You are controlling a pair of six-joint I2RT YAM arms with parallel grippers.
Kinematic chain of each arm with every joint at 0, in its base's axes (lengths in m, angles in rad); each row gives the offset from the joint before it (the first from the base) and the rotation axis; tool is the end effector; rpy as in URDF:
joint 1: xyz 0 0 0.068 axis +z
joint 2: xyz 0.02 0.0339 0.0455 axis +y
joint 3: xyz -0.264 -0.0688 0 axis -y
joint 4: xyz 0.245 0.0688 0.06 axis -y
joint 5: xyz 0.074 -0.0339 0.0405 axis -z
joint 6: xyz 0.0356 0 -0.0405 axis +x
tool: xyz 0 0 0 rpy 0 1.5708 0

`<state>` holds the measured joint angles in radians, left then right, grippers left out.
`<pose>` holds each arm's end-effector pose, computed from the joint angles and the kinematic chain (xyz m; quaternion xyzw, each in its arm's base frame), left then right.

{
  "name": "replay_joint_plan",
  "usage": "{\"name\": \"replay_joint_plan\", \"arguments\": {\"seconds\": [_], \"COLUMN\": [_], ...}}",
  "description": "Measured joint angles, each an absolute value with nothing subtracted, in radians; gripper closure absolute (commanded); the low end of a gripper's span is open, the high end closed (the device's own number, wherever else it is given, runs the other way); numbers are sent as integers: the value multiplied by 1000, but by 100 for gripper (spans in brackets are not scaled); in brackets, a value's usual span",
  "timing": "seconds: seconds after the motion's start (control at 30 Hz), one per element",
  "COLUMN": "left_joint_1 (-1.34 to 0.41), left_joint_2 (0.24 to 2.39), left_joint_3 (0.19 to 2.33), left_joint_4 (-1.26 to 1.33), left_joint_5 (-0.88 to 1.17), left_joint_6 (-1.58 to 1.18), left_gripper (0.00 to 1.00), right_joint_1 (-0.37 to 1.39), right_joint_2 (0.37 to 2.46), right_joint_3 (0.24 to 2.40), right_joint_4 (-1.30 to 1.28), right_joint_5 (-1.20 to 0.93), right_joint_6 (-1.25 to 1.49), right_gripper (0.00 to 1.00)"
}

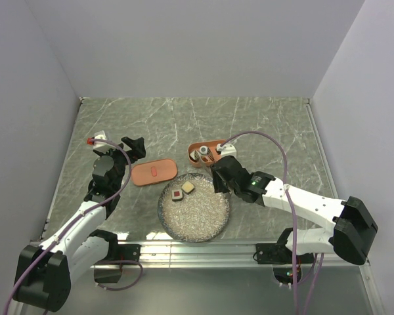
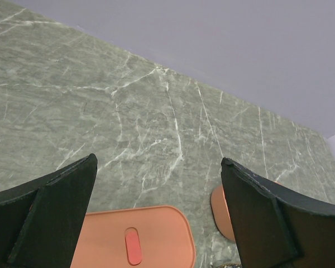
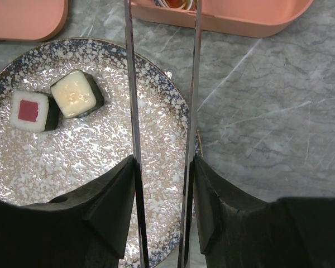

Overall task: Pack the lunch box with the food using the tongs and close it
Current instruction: Place the food into the lunch box, then pick up the food using the clamp

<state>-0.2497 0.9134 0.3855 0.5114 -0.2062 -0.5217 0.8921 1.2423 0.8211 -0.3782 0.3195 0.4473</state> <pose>0.2047 -0.0447 0.2491 -0.1676 0.6928 -0.1944 0.6739 0.1707 0.1939 0.2407 -0.1434 0.9054 0.1150 0.3827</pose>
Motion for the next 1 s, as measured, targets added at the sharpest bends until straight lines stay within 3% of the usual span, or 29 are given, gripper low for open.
{"name": "replay_joint_plan", "arguments": {"seconds": [0.73, 1.0], "left_joint_1": [-250, -250], "left_joint_2": [913, 914], "left_joint_3": [385, 385], "left_joint_4": [511, 511], "left_joint_5": [-207, -207], "left_joint_6": [-522, -522], "left_gripper": [0, 0], "right_joint_1": [901, 1023], "right_joint_2": [1115, 1070], "right_joint_3": [814, 779], "right_joint_4": [-382, -411], "right_joint_5": [354, 400], "right_joint_6": [448, 483], "right_gripper": [48, 49]}}
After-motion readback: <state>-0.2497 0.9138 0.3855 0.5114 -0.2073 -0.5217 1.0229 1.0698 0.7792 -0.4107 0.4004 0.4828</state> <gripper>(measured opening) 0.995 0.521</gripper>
